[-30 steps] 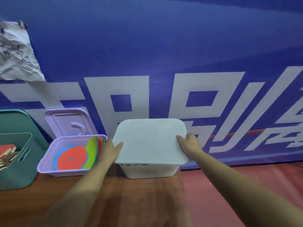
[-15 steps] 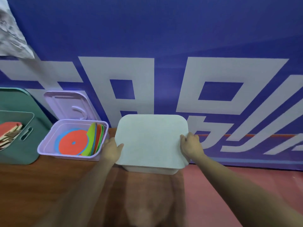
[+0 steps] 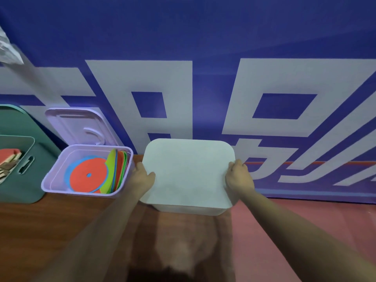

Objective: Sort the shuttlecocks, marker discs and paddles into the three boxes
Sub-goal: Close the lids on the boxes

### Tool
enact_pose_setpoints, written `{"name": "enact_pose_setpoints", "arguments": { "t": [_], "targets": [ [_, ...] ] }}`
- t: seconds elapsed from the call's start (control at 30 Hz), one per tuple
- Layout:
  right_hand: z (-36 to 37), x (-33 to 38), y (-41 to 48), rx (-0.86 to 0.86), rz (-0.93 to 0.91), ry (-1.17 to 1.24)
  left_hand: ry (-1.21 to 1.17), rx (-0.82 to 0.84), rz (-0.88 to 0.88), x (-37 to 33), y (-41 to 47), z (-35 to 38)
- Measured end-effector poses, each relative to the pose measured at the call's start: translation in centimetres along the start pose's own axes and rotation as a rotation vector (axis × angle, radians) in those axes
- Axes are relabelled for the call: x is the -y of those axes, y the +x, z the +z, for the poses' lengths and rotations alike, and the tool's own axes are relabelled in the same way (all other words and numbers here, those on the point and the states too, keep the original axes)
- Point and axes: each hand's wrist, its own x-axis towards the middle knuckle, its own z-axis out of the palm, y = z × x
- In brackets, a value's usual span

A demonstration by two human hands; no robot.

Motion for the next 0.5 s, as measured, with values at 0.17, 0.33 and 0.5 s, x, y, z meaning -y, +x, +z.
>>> {"name": "enact_pose_setpoints", "arguments": {
  "t": [0.17, 0.33, 0.5],
  "targets": [
    [0.5, 0.1, 1.4, -0.080, 0.011, -0.099, -0.084, -0.036, 0.046, -0.9, 0.4, 0.3],
    [1.6, -0.4, 1.4, -0.119, 0.038, -0.052, -0.043, -0.227, 0.323, -1.7, -1.4, -0.7],
    [2.0, -0.9, 0.3, -0.143, 0.068, 0.013, 0.115, -0.221, 0.309, -0.9, -0.6, 0.3]
  ]
}}
